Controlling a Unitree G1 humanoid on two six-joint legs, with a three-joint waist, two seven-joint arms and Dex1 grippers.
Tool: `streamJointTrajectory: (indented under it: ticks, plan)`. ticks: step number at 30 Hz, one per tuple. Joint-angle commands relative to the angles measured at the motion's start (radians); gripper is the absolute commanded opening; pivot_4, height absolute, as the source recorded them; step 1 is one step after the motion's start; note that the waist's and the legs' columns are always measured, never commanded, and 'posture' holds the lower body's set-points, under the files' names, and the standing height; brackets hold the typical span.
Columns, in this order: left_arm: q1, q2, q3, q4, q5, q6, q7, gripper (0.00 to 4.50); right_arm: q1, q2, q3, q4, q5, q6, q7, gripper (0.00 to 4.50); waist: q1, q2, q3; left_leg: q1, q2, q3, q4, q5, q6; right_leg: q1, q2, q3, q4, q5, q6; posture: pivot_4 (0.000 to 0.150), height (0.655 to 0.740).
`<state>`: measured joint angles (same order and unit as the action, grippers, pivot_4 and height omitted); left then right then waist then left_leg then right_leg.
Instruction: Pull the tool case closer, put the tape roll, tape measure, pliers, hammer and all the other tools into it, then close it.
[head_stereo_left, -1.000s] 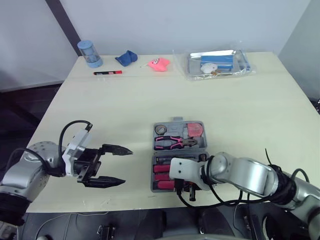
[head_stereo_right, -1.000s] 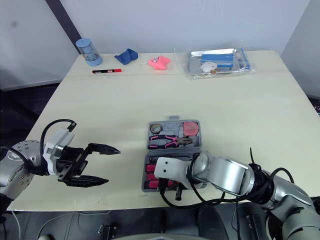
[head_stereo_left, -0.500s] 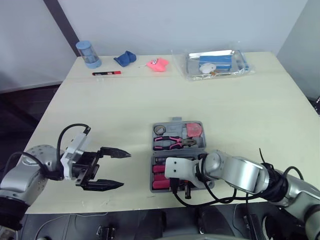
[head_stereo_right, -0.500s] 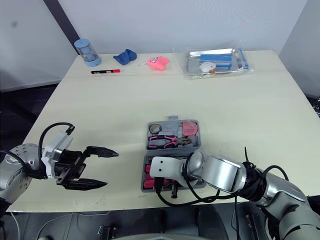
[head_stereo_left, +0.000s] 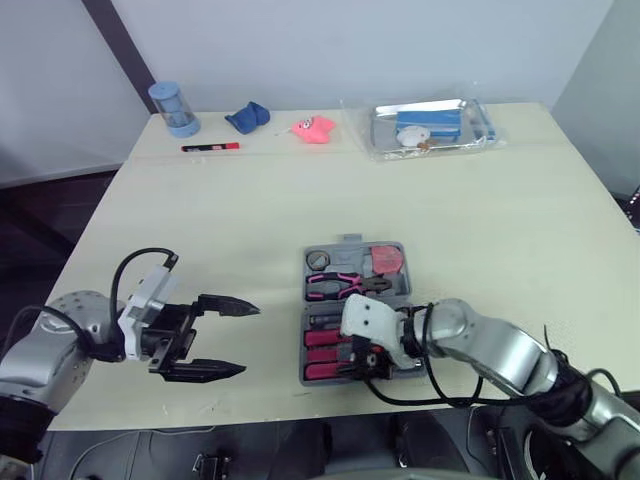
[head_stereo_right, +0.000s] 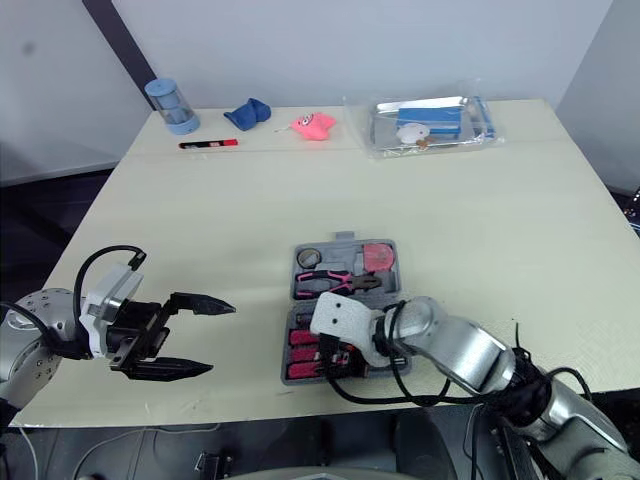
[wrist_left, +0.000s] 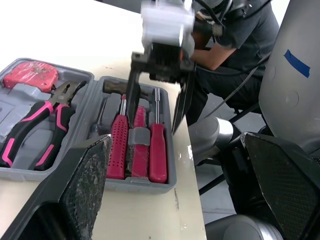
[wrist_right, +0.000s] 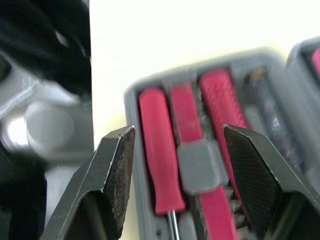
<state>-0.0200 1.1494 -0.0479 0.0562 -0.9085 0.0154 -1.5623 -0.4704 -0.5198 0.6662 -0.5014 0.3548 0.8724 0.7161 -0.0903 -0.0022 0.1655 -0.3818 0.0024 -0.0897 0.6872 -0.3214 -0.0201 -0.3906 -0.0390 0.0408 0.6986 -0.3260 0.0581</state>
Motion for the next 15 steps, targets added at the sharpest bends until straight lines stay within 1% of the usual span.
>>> streamJointTrajectory:
  ticks: [1, 2, 4, 5, 6, 15]
  plan:
    - [0.002, 0.007, 0.022, -0.013, -0.021, -0.001, -0.052, 4.50, 0.082, 0.007, -0.081, 0.009, 0.040, -0.149, 0.075, 2.38, 0.000, 0.000, 0.000, 0.000, 0.000, 0.000, 0.000, 0.000, 0.000, 0.000, 0.000, 0.000, 0.000, 0.000, 0.000, 0.150, 0.7400]
    - [0.003, 0.008, 0.023, -0.013, -0.022, 0.000, -0.052, 4.50, 0.103, 0.014, -0.087, 0.024, 0.036, -0.173, 0.080, 2.08, 0.000, 0.000, 0.000, 0.000, 0.000, 0.000, 0.000, 0.000, 0.000, 0.000, 0.000, 0.000, 0.000, 0.000, 0.000, 0.150, 0.7400]
    - [0.004, 0.008, 0.025, -0.013, -0.023, 0.003, -0.052, 4.50, 0.133, 0.019, -0.081, 0.050, 0.010, -0.224, 0.094, 0.91, -0.002, 0.000, 0.000, 0.000, 0.000, 0.001, 0.000, 0.000, 0.000, 0.000, 0.000, 0.001, 0.001, 0.000, 0.000, 0.150, 0.7400]
    - [0.006, 0.008, 0.026, -0.014, -0.023, 0.003, -0.052, 4.50, 0.145, 0.024, -0.078, 0.060, 0.002, -0.243, 0.097, 0.42, -0.002, 0.000, 0.000, 0.001, 0.000, 0.001, 0.000, 0.000, 0.000, 0.000, 0.000, 0.001, 0.001, 0.000, 0.000, 0.150, 0.7400]
    - [0.009, 0.008, 0.028, -0.015, -0.023, 0.004, -0.052, 4.50, 0.160, 0.034, -0.079, 0.070, 0.000, -0.255, 0.096, 0.14, -0.002, 0.000, 0.000, 0.001, 0.000, 0.001, 0.000, 0.000, 0.000, 0.000, 0.001, 0.001, 0.001, 0.000, 0.000, 0.150, 0.7400]
    - [0.045, -0.009, 0.055, -0.041, -0.014, 0.016, -0.052, 4.50, 0.240, 0.038, -0.053, 0.170, -0.102, -0.389, 0.116, 0.14, 0.001, 0.000, 0.000, 0.001, 0.000, 0.001, 0.000, 0.000, 0.000, 0.000, 0.001, 0.001, 0.001, 0.000, 0.000, 0.150, 0.7400]
